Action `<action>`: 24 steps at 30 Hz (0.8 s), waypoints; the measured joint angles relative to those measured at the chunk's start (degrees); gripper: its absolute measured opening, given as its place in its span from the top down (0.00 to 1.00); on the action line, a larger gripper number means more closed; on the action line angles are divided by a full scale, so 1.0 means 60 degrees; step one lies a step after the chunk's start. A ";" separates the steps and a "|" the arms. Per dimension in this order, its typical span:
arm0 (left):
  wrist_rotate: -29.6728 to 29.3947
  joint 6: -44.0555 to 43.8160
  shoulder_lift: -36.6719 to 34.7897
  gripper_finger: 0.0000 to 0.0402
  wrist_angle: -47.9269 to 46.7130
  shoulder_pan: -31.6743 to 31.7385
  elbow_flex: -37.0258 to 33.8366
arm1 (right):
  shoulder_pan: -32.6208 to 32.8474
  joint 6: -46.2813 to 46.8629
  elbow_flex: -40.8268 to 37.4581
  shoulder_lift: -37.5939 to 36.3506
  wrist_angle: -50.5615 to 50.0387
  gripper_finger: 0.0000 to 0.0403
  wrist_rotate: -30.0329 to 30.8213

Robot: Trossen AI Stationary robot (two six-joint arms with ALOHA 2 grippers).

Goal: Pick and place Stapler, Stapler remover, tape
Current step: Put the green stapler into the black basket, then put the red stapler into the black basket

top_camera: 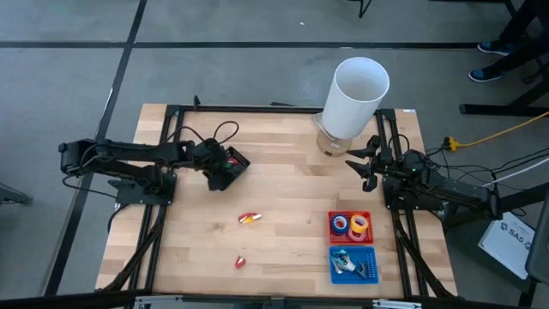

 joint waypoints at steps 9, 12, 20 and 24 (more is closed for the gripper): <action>-0.1001 -0.0209 0.0000 0.74 0.0075 0.0000 0.0000 | 0.0002 0.0000 -0.0003 0.0001 0.0001 0.57 0.0000; -0.1049 -0.0366 0.0000 0.70 0.0077 0.0000 0.0000 | 0.0002 0.0000 0.0001 0.0000 0.0000 0.57 0.0000; -0.1077 -0.0418 0.0000 0.63 0.0113 0.0000 0.0000 | 0.0002 0.0000 0.0000 0.0000 -0.0001 0.57 0.0000; -0.1073 -0.0418 0.0003 0.63 0.0169 0.0000 0.0100 | 0.0003 0.0000 -0.0002 0.0001 -0.0001 0.57 0.0000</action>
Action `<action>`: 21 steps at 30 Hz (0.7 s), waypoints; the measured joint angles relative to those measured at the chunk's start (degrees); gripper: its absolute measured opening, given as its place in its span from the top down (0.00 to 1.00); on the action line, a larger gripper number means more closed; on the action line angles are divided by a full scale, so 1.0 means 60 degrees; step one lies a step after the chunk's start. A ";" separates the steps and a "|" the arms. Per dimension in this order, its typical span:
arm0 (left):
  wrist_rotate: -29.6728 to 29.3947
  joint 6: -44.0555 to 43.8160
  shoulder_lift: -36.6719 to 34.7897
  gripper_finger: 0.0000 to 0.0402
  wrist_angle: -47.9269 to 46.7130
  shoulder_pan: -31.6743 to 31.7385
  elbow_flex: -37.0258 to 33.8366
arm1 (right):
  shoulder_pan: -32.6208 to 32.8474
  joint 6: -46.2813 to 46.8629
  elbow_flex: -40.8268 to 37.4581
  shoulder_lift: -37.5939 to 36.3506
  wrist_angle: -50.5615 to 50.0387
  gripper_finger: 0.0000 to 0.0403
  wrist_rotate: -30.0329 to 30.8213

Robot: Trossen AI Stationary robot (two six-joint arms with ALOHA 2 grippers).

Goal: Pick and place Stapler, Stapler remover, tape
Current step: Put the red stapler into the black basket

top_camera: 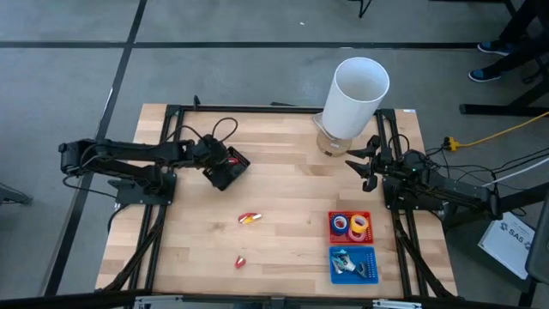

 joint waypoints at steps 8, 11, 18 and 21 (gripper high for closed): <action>0.0973 0.0244 -0.0003 0.64 0.0047 -0.0264 0.0965 | 0.0000 0.0000 0.0003 0.0002 0.0000 0.57 0.0000; 0.1065 0.0248 0.0001 0.64 0.0050 -0.0618 0.1275 | 0.0000 0.0000 0.0003 0.0001 0.0000 0.57 0.0000; 0.1109 0.0152 0.0002 0.65 0.0976 -0.1958 0.1397 | 0.0000 0.0000 0.0003 0.0000 0.0000 0.57 0.0000; 0.0987 -0.0146 0.0120 0.65 0.1227 -0.2643 0.1404 | -0.0001 0.0000 0.0002 0.0001 0.0000 0.57 0.0000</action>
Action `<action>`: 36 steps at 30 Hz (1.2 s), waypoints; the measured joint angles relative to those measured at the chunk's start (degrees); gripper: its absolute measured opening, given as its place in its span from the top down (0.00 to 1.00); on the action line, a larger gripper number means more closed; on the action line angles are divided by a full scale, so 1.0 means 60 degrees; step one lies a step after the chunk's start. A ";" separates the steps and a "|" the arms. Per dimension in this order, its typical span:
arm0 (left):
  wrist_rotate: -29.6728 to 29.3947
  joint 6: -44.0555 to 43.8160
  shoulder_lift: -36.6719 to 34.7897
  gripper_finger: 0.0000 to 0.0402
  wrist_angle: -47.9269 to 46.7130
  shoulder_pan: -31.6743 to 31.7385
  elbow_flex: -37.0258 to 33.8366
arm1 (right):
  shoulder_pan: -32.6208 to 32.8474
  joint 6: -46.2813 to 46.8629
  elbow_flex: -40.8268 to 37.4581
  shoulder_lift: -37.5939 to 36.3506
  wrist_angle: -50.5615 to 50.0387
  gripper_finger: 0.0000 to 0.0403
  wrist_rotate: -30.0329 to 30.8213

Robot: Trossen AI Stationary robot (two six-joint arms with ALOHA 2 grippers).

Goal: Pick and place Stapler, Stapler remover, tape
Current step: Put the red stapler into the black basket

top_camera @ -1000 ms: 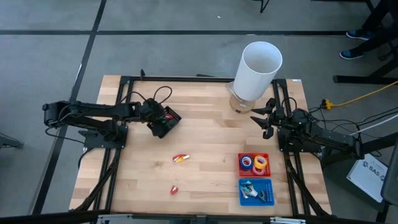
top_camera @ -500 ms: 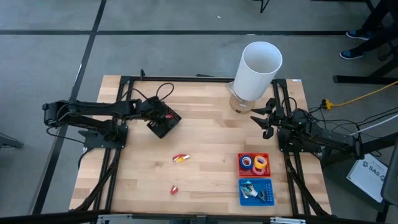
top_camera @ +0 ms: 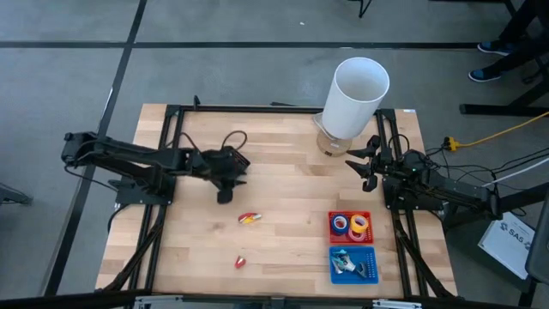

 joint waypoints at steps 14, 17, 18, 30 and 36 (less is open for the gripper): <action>-0.0804 -0.2240 0.2362 0.66 0.0337 -0.2503 0.0000 | 0.0001 0.0000 0.0000 -0.0002 0.0000 0.57 0.0000; -0.0661 -0.2798 0.2982 0.66 0.0833 -0.2883 0.0000 | 0.0001 0.0000 0.0001 -0.0002 0.0003 0.57 0.0000; -0.0533 -0.2943 0.3141 0.66 0.1010 -0.2986 0.0000 | 0.0001 0.0000 0.0001 0.0002 0.0000 0.57 0.0000; -0.0394 -0.4597 0.4040 0.66 -0.0769 -0.3302 0.1343 | 0.0001 0.0000 0.0001 -0.0002 0.0003 0.57 0.0000; -0.0869 -0.4971 0.4562 0.66 -0.2215 -0.3257 0.2553 | -0.0003 0.0000 -0.0003 0.0001 0.0000 0.57 0.0000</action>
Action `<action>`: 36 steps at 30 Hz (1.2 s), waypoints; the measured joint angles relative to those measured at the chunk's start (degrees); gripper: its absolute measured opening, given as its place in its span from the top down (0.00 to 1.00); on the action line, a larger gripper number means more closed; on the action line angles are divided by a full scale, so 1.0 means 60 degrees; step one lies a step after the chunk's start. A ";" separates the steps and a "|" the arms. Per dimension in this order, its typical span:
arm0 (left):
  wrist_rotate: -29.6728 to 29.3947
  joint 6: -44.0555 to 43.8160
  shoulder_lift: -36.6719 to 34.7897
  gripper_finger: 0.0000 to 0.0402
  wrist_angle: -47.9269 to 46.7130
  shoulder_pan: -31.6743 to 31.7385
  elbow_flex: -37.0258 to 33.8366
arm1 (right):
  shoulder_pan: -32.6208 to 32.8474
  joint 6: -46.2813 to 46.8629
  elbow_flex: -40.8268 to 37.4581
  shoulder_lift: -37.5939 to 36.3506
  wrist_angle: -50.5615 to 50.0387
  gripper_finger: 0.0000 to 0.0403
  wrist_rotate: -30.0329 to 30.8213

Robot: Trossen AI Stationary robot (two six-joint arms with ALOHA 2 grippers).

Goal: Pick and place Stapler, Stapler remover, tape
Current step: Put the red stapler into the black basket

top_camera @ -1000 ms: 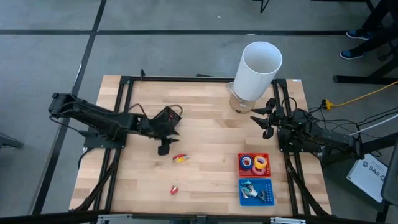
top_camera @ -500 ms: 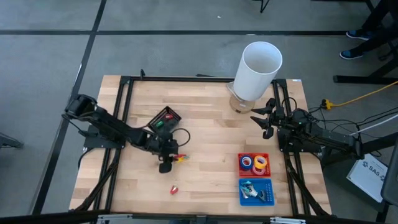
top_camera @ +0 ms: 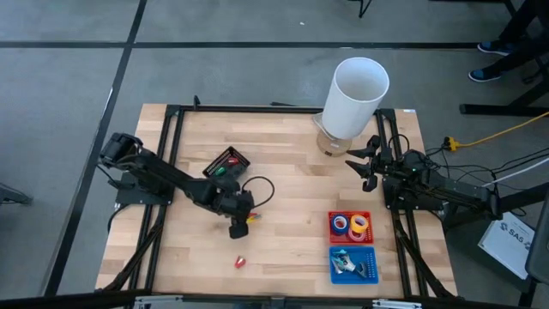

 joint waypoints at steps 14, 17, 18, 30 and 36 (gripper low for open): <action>0.1236 -0.0458 0.1429 0.65 -0.0795 0.0363 0.0622 | 0.0002 0.0000 0.0002 -0.0003 0.0001 0.57 0.0000; 0.1228 -0.0221 0.1604 0.65 -0.0852 0.0363 0.0635 | 0.0003 0.0000 0.0002 -0.0002 0.0002 0.57 0.0000; 0.1193 -0.0179 0.1630 0.66 -0.0886 0.0363 0.0635 | 0.0003 0.0000 0.0000 0.0000 0.0003 0.57 0.0000; 0.1064 -0.0072 0.1269 0.87 -0.0993 0.0366 0.0570 | 0.0004 0.0000 0.0001 -0.0003 0.0002 0.57 0.0000; 0.1064 -0.0038 0.1080 0.85 -0.1023 0.0366 0.0554 | 0.0004 0.0000 0.0002 -0.0002 0.0002 0.57 0.0000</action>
